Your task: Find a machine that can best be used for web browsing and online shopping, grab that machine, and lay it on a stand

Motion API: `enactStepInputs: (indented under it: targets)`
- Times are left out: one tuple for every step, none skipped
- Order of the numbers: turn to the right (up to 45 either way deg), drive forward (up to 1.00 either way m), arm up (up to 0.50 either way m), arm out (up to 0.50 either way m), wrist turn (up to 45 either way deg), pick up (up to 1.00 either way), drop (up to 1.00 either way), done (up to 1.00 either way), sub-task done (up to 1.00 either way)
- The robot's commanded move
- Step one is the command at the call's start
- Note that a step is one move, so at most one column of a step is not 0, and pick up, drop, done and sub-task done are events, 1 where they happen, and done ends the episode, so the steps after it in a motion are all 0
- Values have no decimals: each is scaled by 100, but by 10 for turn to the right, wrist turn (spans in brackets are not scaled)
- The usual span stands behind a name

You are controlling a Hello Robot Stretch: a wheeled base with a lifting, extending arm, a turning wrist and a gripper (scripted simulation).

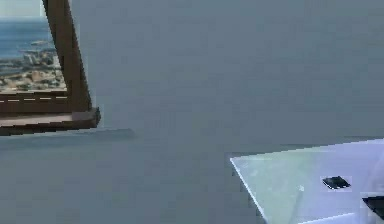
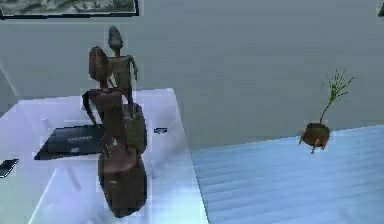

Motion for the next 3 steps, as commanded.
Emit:
enactStepInputs:
  targets:
    - [-270,0,0,0,0,0,0,0,0]
    - [450,0,0,0,0,0,0,0,0]
    - [60,0,0,0,0,0,0,0,0]
